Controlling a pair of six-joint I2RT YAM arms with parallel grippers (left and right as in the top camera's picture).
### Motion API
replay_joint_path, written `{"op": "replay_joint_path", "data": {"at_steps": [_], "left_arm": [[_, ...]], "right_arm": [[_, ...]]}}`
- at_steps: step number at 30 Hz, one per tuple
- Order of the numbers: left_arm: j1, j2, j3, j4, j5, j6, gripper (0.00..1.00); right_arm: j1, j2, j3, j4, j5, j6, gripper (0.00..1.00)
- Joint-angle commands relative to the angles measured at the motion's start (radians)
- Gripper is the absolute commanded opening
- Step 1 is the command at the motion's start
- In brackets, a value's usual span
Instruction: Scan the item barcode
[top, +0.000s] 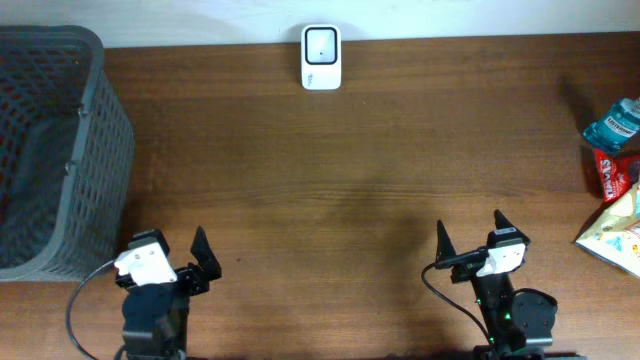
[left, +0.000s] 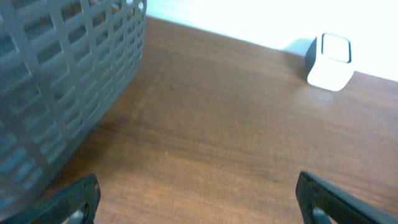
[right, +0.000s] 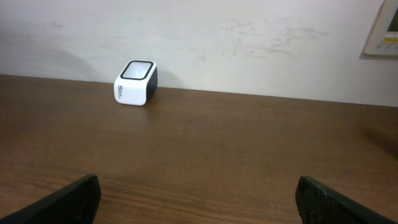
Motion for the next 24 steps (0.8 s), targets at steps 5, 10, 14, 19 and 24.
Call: {"op": "replay_joint_path", "data": {"at_steps": [5, 10, 14, 19, 24], "left_arm": [[0.006, -0.143, -0.121, 0.105, 0.011, 0.110, 0.99], [0.006, -0.204, -0.161, 0.163, 0.011, 0.179, 0.98], [0.006, -0.246, -0.230, 0.278, 0.042, 0.199, 0.98], [0.006, -0.245, -0.337, 0.537, 0.169, 0.366, 0.98], [0.010, -0.245, -0.361, 0.564, 0.116, 0.366, 0.99]], "right_arm": [[0.006, -0.008, -0.008, -0.002, 0.006, 0.008, 0.99], [0.006, -0.008, -0.008, -0.002, 0.006, 0.008, 0.99], [0.006, -0.008, -0.008, -0.001, 0.006, 0.008, 0.99], [0.006, -0.008, -0.008, -0.001, 0.006, 0.007, 0.99], [0.006, -0.008, -0.008, -0.001, 0.006, 0.008, 0.99]]}}
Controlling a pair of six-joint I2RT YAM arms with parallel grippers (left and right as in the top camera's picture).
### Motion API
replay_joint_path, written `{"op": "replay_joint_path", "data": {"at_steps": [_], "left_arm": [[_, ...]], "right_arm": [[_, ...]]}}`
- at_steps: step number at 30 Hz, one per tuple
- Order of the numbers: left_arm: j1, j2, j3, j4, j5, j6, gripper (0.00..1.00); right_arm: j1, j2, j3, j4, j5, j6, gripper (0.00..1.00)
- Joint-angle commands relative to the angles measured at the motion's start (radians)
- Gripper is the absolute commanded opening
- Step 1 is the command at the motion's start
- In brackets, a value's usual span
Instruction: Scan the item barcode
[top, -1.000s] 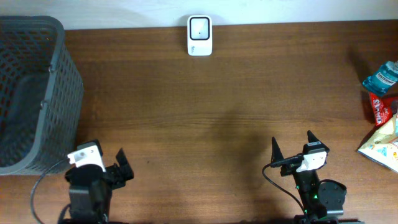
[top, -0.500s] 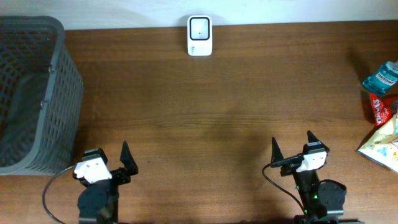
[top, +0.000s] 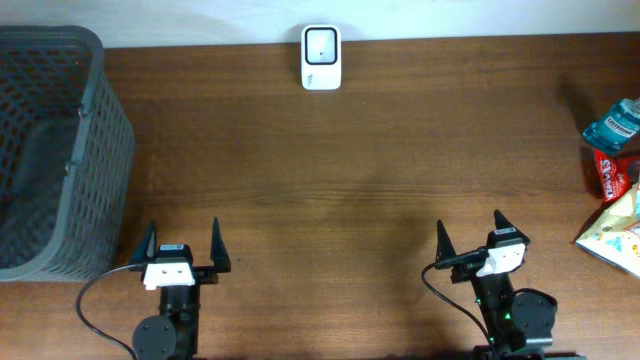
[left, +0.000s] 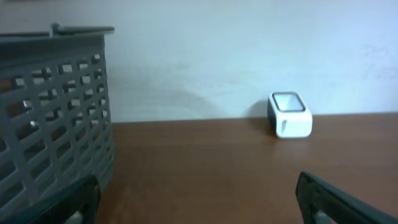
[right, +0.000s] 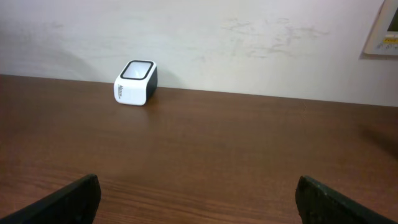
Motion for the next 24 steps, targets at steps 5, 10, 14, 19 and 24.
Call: {"op": "replay_joint_path", "data": {"at_steps": [5, 10, 14, 19, 24], "left_arm": [[0.015, -0.007, -0.011, -0.110, -0.031, 0.044, 0.98], [0.016, -0.007, -0.011, -0.120, -0.033, 0.043, 0.98], [0.016, -0.007, -0.011, -0.120, -0.031, 0.004, 0.98], [0.016, -0.007, -0.011, -0.121, -0.031, -0.116, 0.99], [0.016, -0.007, -0.011, -0.123, -0.027, -0.076, 0.98]], "right_arm": [[0.006, -0.008, -0.008, -0.001, 0.006, 0.007, 0.99], [0.006, -0.008, -0.008, -0.001, 0.006, 0.007, 0.99], [0.006, -0.008, -0.008, -0.001, 0.006, 0.007, 0.99], [0.006, -0.008, -0.008, -0.002, 0.006, 0.006, 0.99], [0.006, -0.008, -0.008, -0.001, 0.006, 0.006, 0.99]]}}
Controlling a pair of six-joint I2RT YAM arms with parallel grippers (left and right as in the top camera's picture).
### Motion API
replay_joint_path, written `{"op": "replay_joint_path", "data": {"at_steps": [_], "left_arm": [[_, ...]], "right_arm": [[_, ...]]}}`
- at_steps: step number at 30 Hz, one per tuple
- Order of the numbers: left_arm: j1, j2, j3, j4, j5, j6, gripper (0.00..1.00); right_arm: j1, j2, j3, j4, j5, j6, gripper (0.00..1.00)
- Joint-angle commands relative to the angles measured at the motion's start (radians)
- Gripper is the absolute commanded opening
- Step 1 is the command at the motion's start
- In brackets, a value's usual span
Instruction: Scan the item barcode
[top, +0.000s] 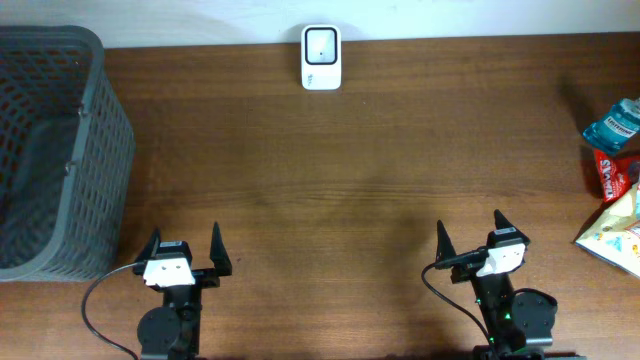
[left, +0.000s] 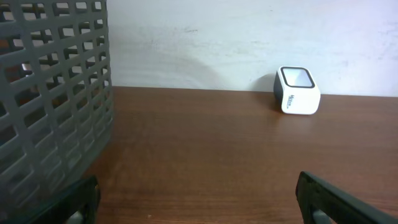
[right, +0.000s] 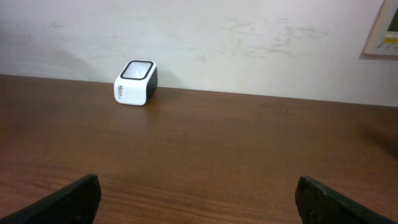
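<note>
A white barcode scanner (top: 321, 57) with a dark window stands at the table's far edge, also seen as the scanner (left: 297, 99) and the scanner (right: 136, 83). Grocery items lie at the right edge: a blue bottle (top: 614, 124), a red packet (top: 614, 176) and a pale bag (top: 617, 237). My left gripper (top: 183, 247) is open near the front left, empty. My right gripper (top: 470, 237) is open near the front right, empty, well short of the items.
A grey mesh basket (top: 52, 150) fills the left end of the table, close beside the left gripper; its wall (left: 50, 106) fills the left of the left wrist view. A pale wall rises behind the table.
The left wrist camera has dipped and swung slightly, so the scanner sits a little lower and the basket looms larger. The right arm has not moved.
At first my left gripper was turned toward the basket, looking down at the table. Then it faced straight ahead toward the back wall and scanner. Now it holds nearly that pose. My right gripper stayed open and still throughout.
</note>
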Motion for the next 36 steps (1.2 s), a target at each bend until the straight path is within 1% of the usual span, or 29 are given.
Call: {"op": "replay_joint_path", "data": {"at_steps": [1, 9, 11, 13, 36], "left_arm": [[0.005, -0.006, -0.002, -0.008, -0.003, 0.024, 0.98], [0.005, -0.006, -0.002, -0.011, 0.004, 0.027, 0.98], [0.005, -0.006, -0.002, -0.011, 0.005, 0.077, 0.98], [0.005, -0.006, -0.002, -0.011, 0.004, 0.095, 0.98], [0.005, -0.006, -0.002, -0.008, 0.011, 0.096, 0.98]], "right_arm": [[0.006, -0.008, -0.008, -0.002, 0.006, 0.006, 0.99], [0.006, -0.008, -0.008, -0.001, 0.006, 0.006, 0.99], [0.006, -0.008, -0.008, -0.002, 0.006, 0.007, 0.99], [0.006, -0.008, -0.008, -0.002, 0.006, 0.006, 0.99], [0.006, -0.008, -0.008, -0.002, 0.006, 0.006, 0.99]]}}
